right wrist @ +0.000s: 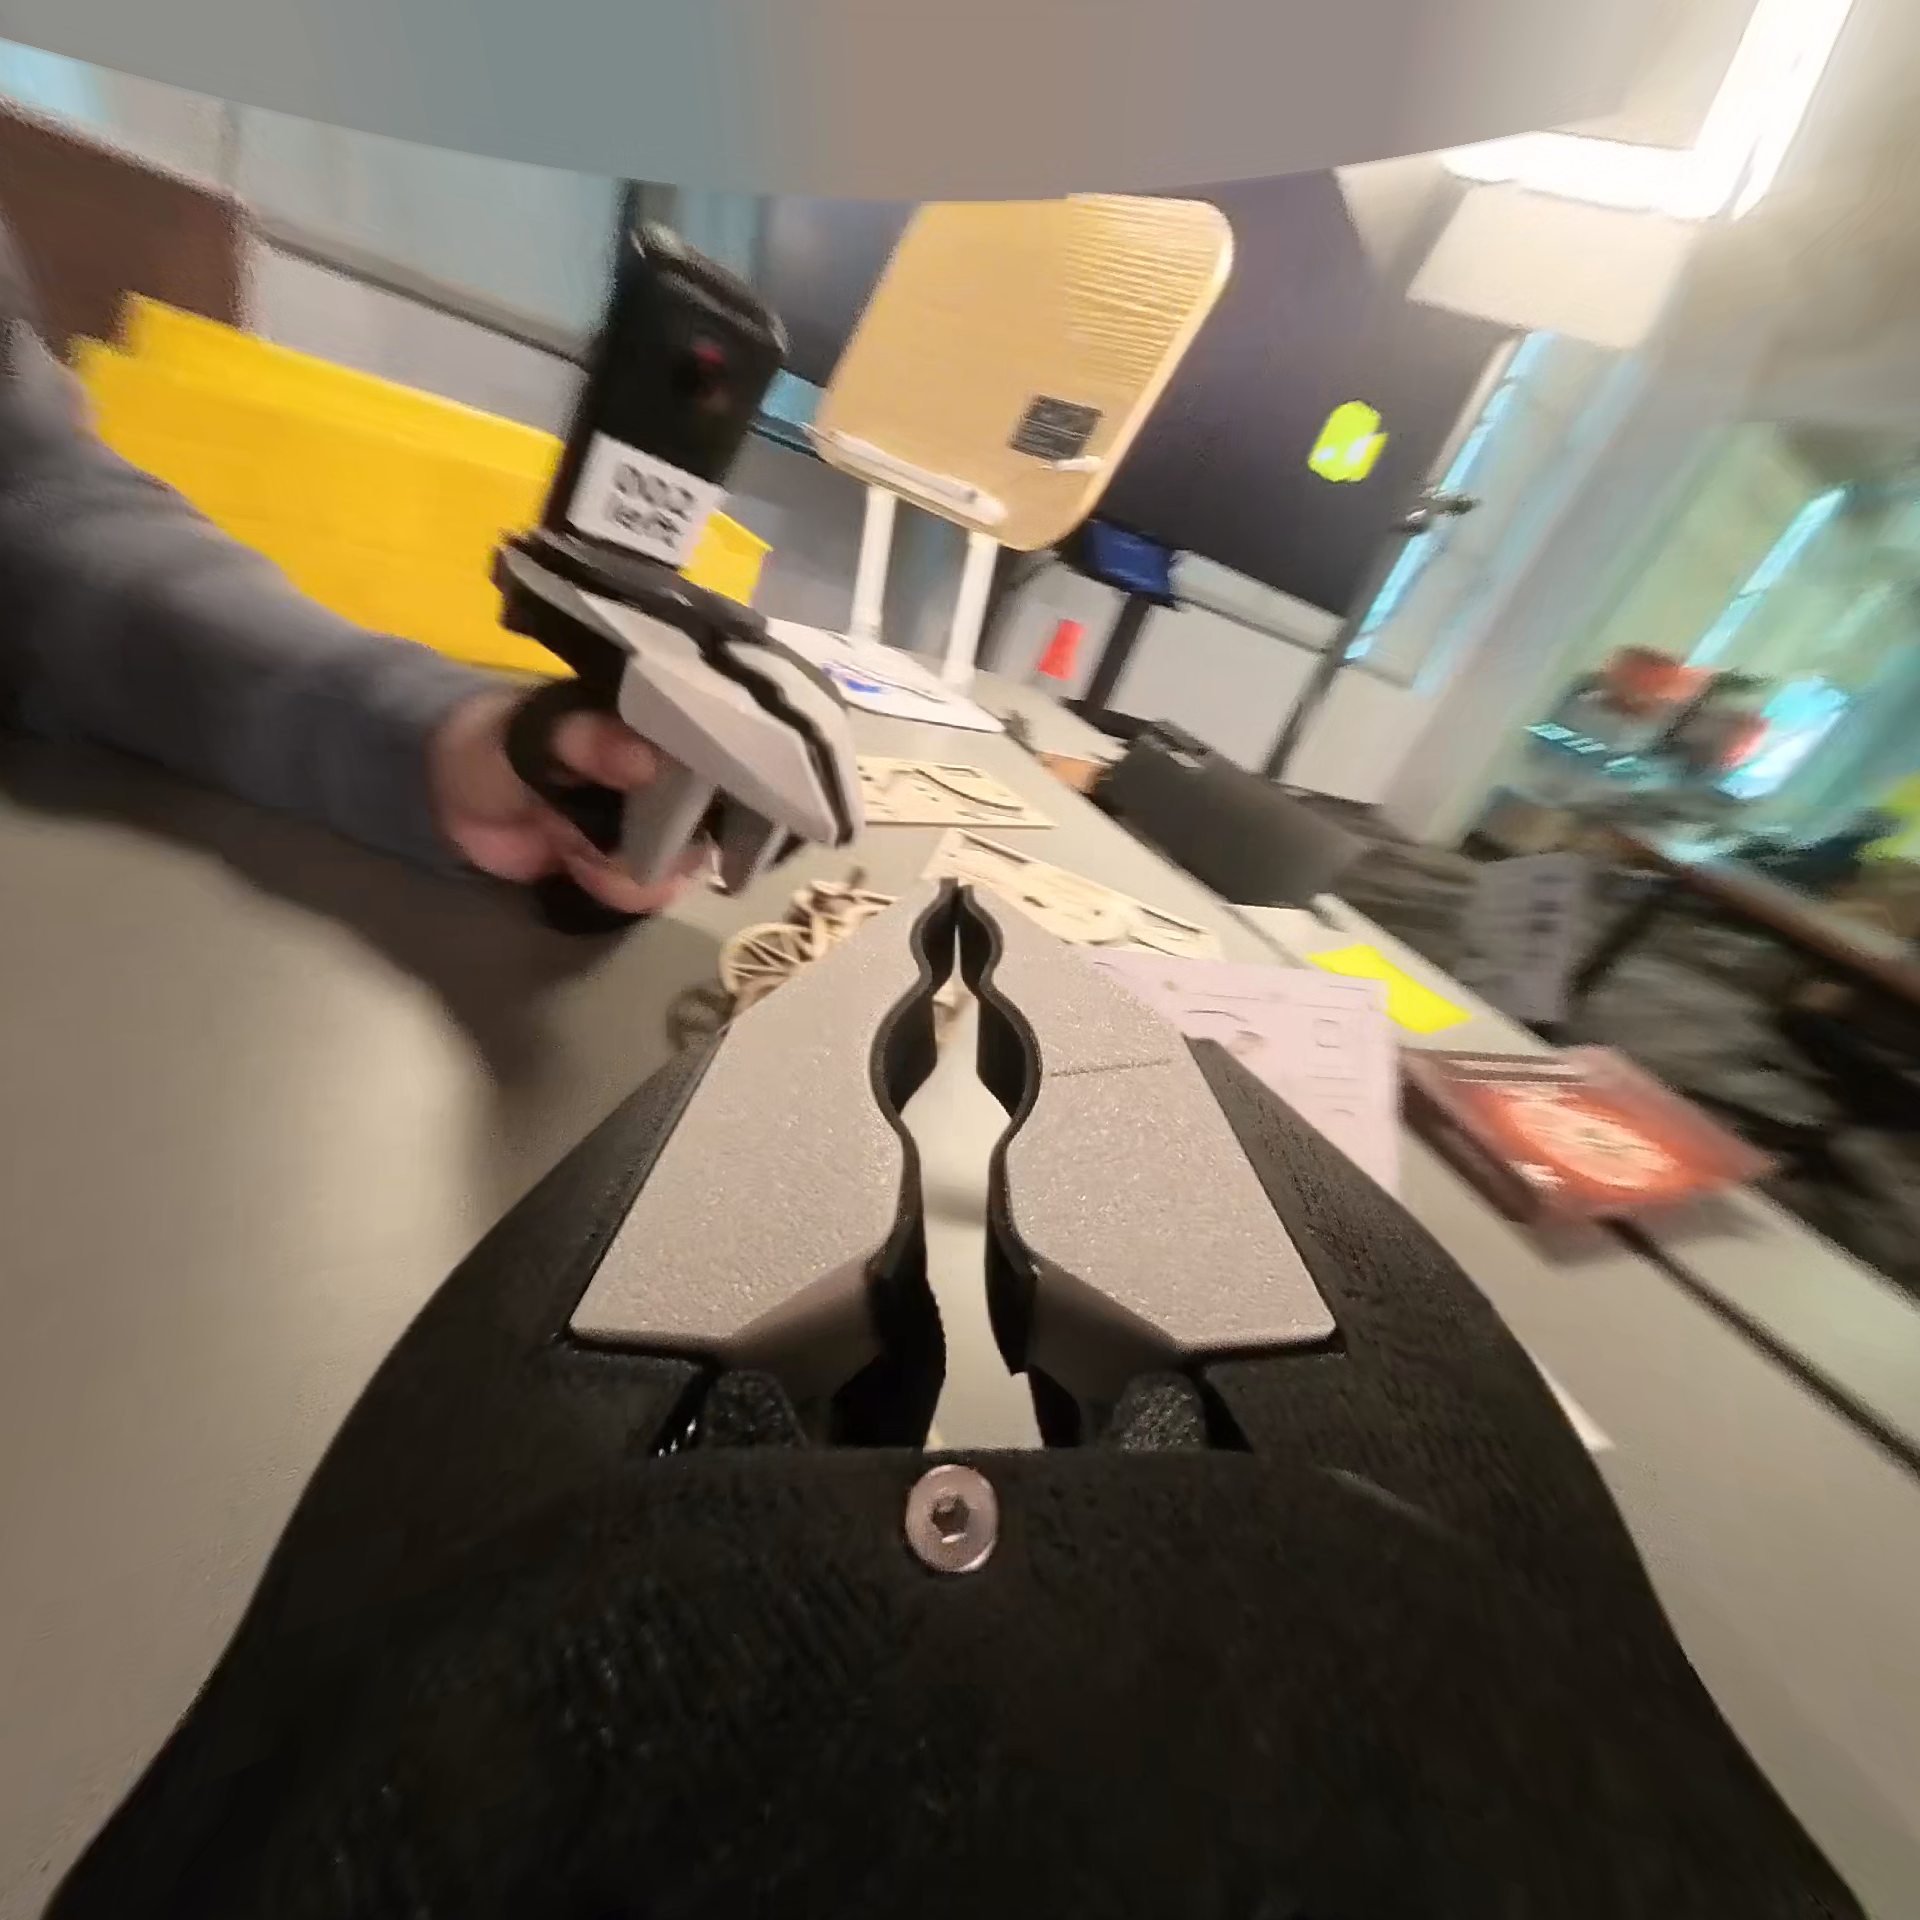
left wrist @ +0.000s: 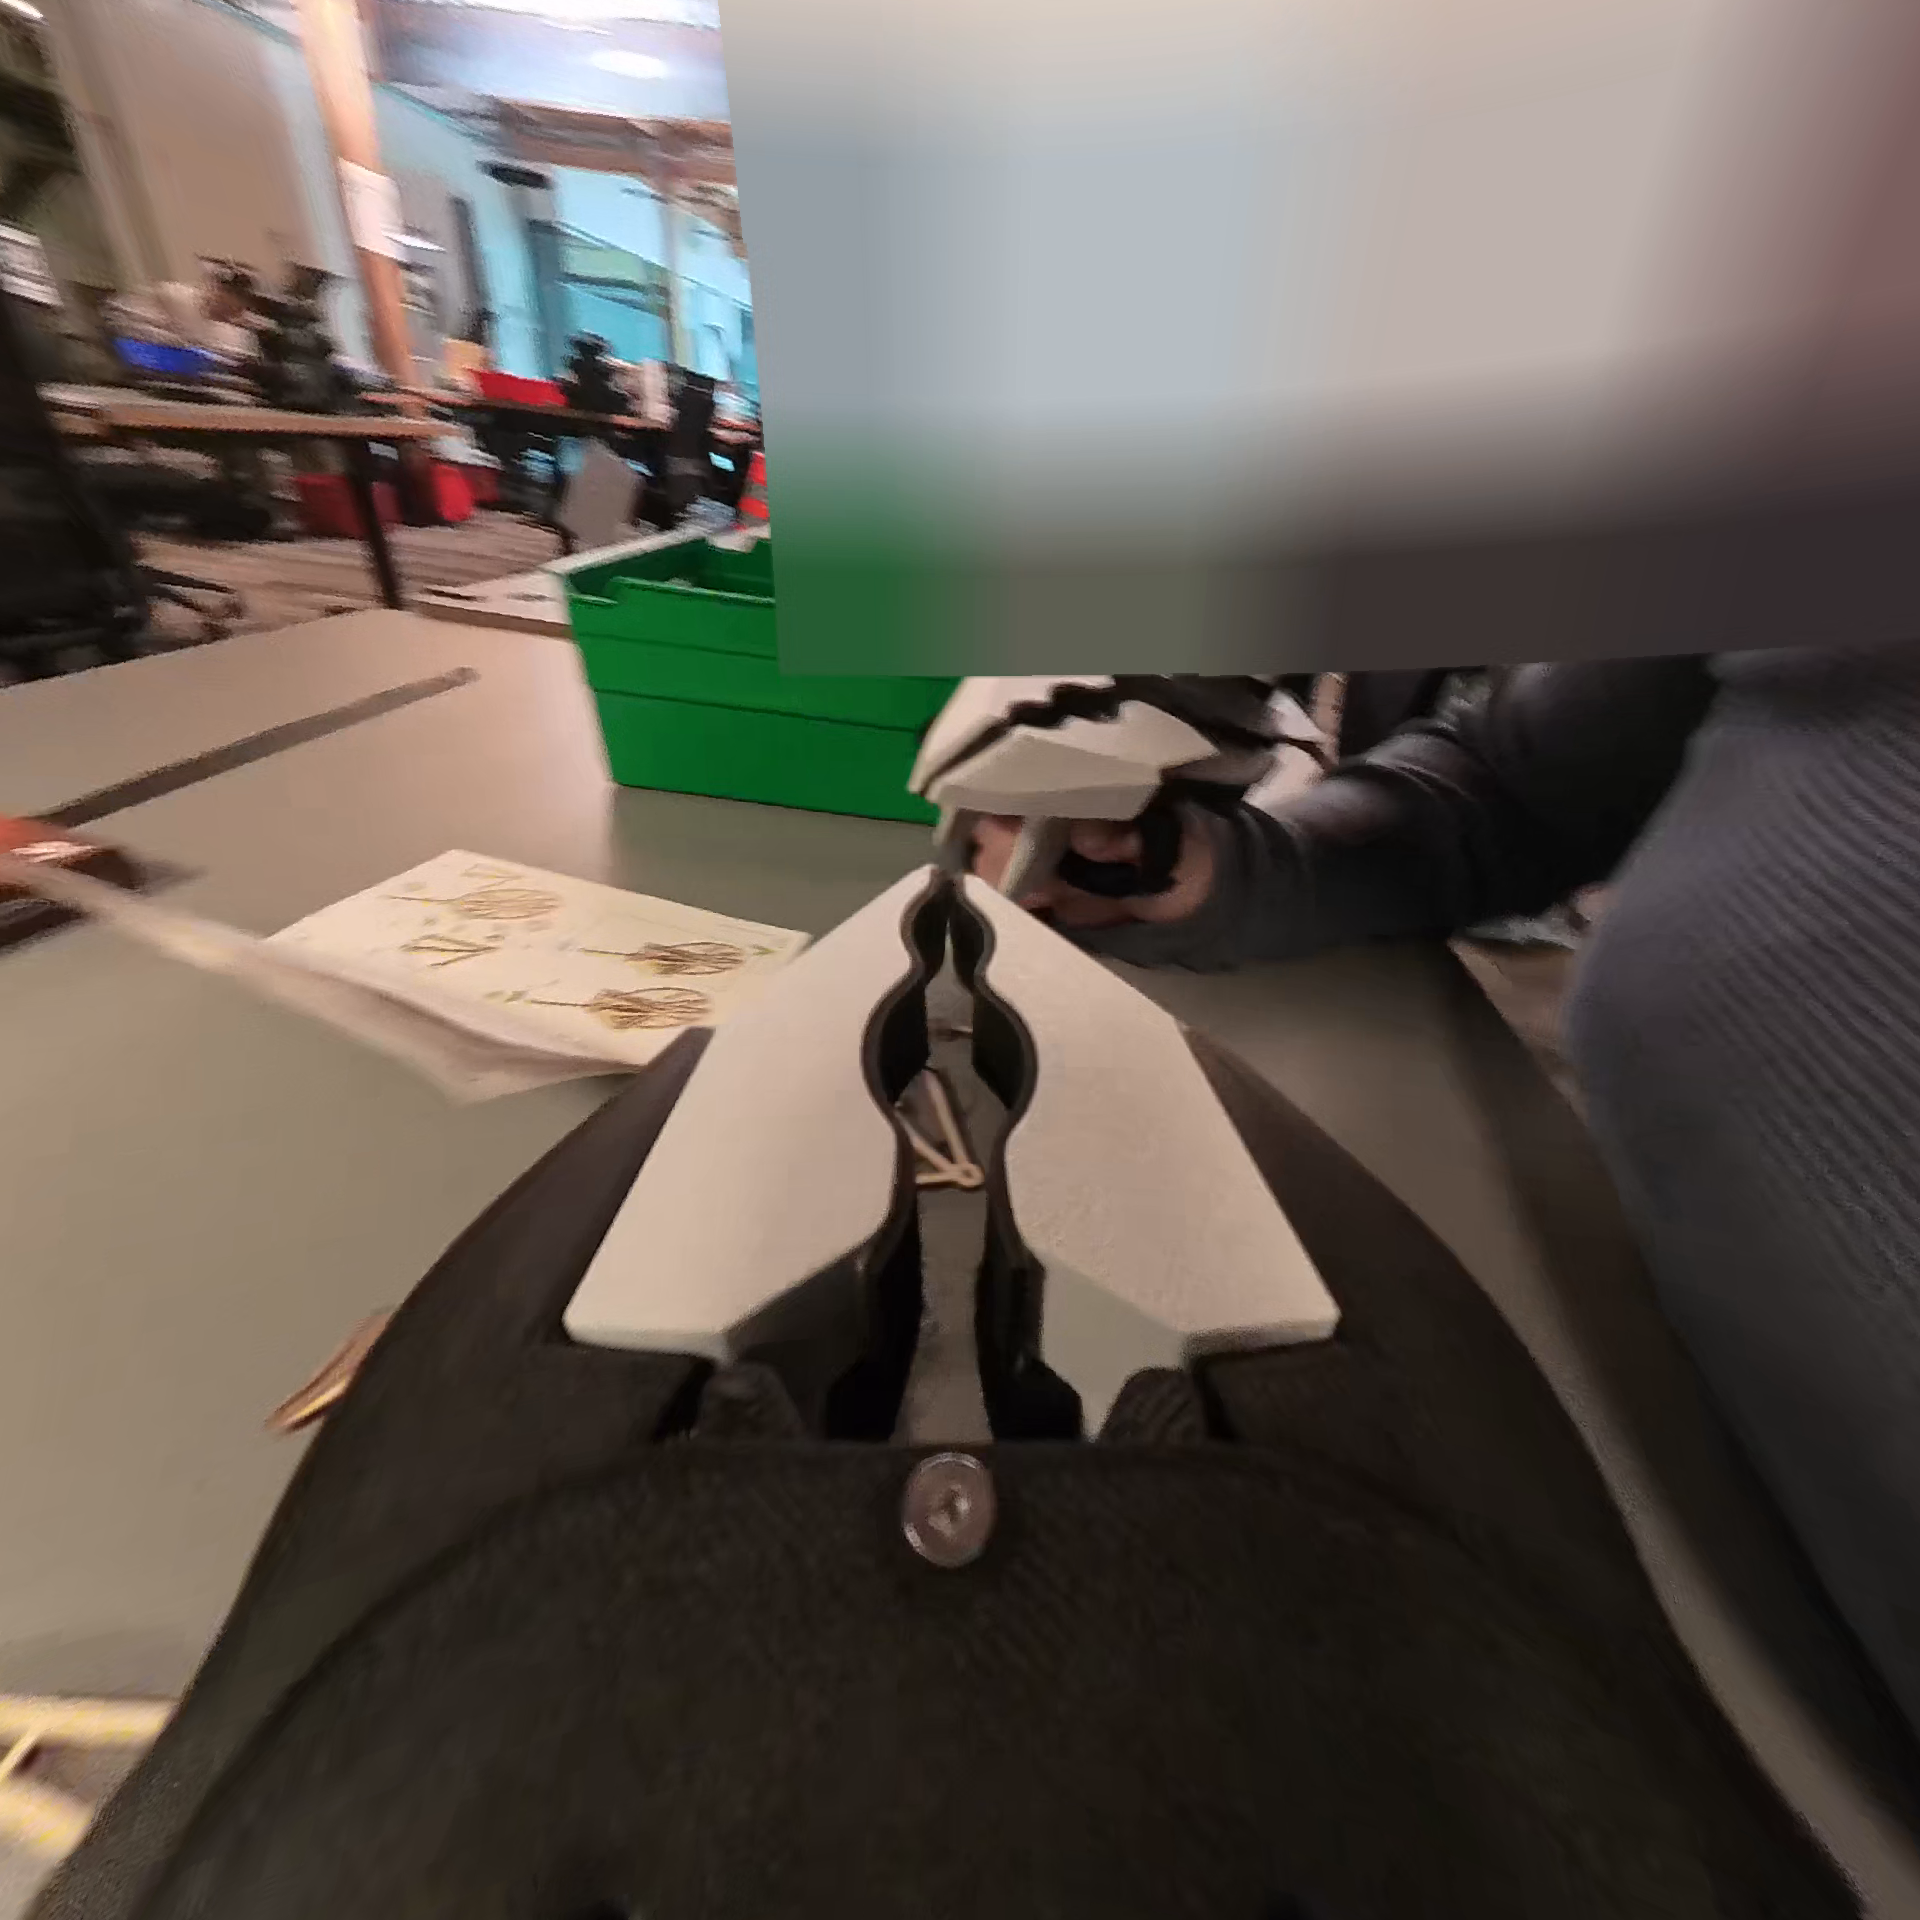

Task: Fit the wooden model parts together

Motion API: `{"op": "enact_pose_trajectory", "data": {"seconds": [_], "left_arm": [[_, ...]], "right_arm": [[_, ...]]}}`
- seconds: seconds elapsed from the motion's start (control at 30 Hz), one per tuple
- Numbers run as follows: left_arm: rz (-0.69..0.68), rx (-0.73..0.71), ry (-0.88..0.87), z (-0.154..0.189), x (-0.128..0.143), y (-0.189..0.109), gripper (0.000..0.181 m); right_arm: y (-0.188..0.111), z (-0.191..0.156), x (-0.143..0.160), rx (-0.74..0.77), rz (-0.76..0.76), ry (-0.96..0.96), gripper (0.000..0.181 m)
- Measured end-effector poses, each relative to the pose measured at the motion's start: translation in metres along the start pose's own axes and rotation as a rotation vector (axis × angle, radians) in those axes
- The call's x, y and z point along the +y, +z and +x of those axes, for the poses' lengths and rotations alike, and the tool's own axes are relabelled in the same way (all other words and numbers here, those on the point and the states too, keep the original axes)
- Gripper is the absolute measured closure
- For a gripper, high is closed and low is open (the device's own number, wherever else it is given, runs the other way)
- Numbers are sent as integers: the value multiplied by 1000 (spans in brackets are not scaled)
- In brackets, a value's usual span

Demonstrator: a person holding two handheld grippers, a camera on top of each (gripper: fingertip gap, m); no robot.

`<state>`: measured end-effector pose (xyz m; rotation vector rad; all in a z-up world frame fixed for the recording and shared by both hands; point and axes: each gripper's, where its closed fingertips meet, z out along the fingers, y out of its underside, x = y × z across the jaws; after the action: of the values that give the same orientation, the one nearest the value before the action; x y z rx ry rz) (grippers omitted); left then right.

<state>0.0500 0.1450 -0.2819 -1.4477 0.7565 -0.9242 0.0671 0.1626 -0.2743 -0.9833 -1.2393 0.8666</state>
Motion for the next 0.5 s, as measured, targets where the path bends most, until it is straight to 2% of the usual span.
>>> {"op": "enact_pose_trajectory", "data": {"seconds": [0.1,0.23,0.37,0.5], "left_arm": [[17,-81,-3,-12,-2,-2,181],[47,-176,-22,-26,-5,-9,181],[4,-163,-40,-23,-1,-9,174],[-131,-132,7,-11,15,-9,164]], "right_arm": [[-2,8,0,69,-10,-45,181],[-5,16,11,85,-77,-17,181],[-12,12,44,-26,-332,55,181],[-36,-4,88,-129,-697,199,174]]}}
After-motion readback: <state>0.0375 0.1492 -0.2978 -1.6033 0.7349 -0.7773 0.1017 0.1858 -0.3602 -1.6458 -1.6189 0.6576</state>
